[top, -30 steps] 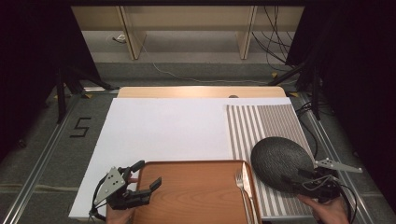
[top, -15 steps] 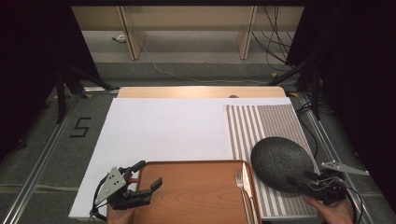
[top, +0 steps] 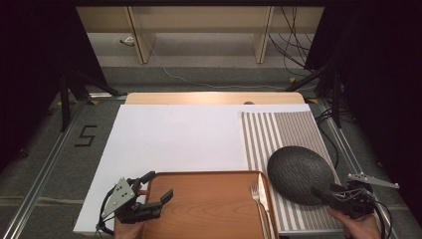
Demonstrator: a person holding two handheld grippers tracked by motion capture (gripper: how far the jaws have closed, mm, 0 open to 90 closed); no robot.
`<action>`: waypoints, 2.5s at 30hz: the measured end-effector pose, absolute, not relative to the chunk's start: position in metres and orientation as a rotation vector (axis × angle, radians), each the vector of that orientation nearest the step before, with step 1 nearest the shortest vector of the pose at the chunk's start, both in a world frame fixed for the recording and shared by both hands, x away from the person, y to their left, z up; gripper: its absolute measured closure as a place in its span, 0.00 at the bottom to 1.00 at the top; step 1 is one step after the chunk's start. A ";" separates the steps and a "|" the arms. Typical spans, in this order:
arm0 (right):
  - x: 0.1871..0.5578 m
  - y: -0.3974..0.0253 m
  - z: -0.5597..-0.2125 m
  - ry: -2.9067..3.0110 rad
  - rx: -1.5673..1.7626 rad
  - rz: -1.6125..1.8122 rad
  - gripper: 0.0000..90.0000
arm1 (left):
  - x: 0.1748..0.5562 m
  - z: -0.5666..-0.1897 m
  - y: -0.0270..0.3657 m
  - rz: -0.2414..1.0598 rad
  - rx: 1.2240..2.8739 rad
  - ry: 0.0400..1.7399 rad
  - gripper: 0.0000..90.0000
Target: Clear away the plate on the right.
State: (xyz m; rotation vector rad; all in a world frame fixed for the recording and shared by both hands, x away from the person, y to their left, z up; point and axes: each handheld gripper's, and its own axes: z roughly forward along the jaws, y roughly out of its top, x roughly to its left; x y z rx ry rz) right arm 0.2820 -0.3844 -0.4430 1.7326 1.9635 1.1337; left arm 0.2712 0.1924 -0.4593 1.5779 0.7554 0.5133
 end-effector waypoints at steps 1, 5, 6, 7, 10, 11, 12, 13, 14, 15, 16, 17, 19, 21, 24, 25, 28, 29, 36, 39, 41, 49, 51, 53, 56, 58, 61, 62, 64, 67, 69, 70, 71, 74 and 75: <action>0.282 -0.386 -0.444 1.959 1.736 1.134 0.20 | 0.271 -0.459 0.192 0.514 1.580 0.755 0.19; 0.283 -0.394 -0.446 1.927 1.782 1.130 0.20 | 0.272 -0.460 0.192 0.512 1.581 0.752 0.19; 0.283 -0.396 -0.446 1.918 1.794 1.133 0.20 | 0.272 -0.460 0.191 0.512 1.583 0.751 0.19; 0.282 -0.398 -0.447 1.909 1.809 1.130 0.20 | 0.272 -0.459 0.191 0.512 1.583 0.750 0.19; 0.282 -0.402 -0.448 1.894 1.837 1.121 0.20 | 0.272 -0.459 0.191 0.511 1.583 0.743 0.19; 0.282 -0.404 -0.449 1.886 1.854 1.125 0.21 | 0.272 -0.459 0.191 0.510 1.584 0.743 0.19; 0.282 -0.406 -0.450 1.878 1.868 1.129 0.21 | 0.272 -0.459 0.190 0.507 1.584 0.745 0.19; 0.282 -0.407 -0.450 1.873 1.878 1.129 0.21 | 0.272 -0.460 0.190 0.507 1.584 0.744 0.19; 0.282 -0.409 -0.451 1.866 1.891 1.133 0.21 | 0.272 -0.460 0.190 0.508 1.584 0.743 0.19; 0.282 -0.410 -0.451 1.861 1.901 1.136 0.21 | 0.272 -0.459 0.191 0.508 1.583 0.743 0.19; 0.283 -0.411 -0.452 1.857 1.909 1.139 0.21 | 0.272 -0.459 0.191 0.509 1.583 0.742 0.19; 0.283 -0.412 -0.453 1.856 1.917 1.137 0.21 | 0.272 -0.459 0.190 0.510 1.582 0.742 0.19; 0.284 -0.414 -0.454 1.855 1.934 1.137 0.21 | 0.272 -0.459 0.190 0.510 1.583 0.741 0.19; 0.285 -0.416 -0.456 1.853 1.952 1.145 0.21 | 0.272 -0.460 0.190 0.509 1.585 0.741 0.19; 0.286 -0.417 -0.459 1.854 1.983 1.150 0.22 | 0.272 -0.460 0.190 0.508 1.585 0.742 0.19; 0.287 -0.417 -0.460 1.852 1.990 1.155 0.22 | 0.272 -0.460 0.190 0.509 1.585 0.741 0.19; 0.288 -0.420 -0.462 1.850 2.007 1.170 0.23 | 0.272 -0.459 0.189 0.507 1.586 0.740 0.19; 0.289 -0.421 -0.463 1.844 2.022 1.173 0.23 | 0.272 -0.459 0.189 0.509 1.588 0.739 0.19; 0.293 -0.427 -0.469 1.832 2.076 1.227 0.25 | 0.271 -0.459 0.189 0.509 1.586 0.740 0.19; 0.294 -0.427 -0.471 1.836 2.090 1.240 0.26 | 0.271 -0.459 0.189 0.509 1.586 0.740 0.19; 0.295 -0.427 -0.471 1.835 2.096 1.251 0.27 | 0.272 -0.459 0.189 0.509 1.587 0.740 0.19; 0.299 -0.426 -0.475 1.838 2.126 1.269 0.30 | 0.271 -0.459 0.188 0.509 1.586 0.738 0.19; 0.300 -0.425 -0.475 1.840 2.131 1.265 0.30 | 0.272 -0.459 0.189 0.510 1.588 0.740 0.19; 0.301 -0.425 -0.476 1.832 2.148 1.264 0.31 | 0.272 -0.459 0.189 0.508 1.589 0.741 0.19; 0.302 -0.426 -0.477 1.813 2.173 1.288 0.32 | 0.271 -0.459 0.189 0.510 1.588 0.740 0.19; 0.303 -0.425 -0.478 1.809 2.185 1.296 0.32 | 0.271 -0.459 0.189 0.509 1.589 0.741 0.19; 0.304 -0.424 -0.478 1.804 2.190 1.303 0.33 | 0.272 -0.460 0.188 0.508 1.590 0.739 0.19; 0.305 -0.424 -0.479 1.801 2.193 1.307 0.33 | 0.272 -0.460 0.188 0.507 1.591 0.739 0.19; 0.305 -0.424 -0.479 1.791 2.202 1.313 0.34 | 0.272 -0.460 0.188 0.507 1.592 0.740 0.19; 0.306 -0.424 -0.480 1.777 2.208 1.325 0.35 | 0.272 -0.460 0.189 0.507 1.590 0.741 0.19; 0.306 -0.425 -0.480 1.765 2.218 1.335 0.36 | 0.272 -0.460 0.189 0.510 1.590 0.741 0.19; 0.306 -0.426 -0.481 1.755 2.226 1.346 0.37 | 0.272 -0.460 0.189 0.510 1.588 0.741 0.19; 0.306 -0.427 -0.482 1.747 2.227 1.355 0.38 | 0.272 -0.459 0.189 0.510 1.588 0.742 0.19; 0.306 -0.428 -0.483 1.729 2.236 1.379 0.40 | 0.272 -0.459 0.189 0.510 1.588 0.742 0.19; 0.306 -0.429 -0.483 1.721 2.245 1.385 0.40 | 0.272 -0.459 0.189 0.511 1.588 0.742 0.19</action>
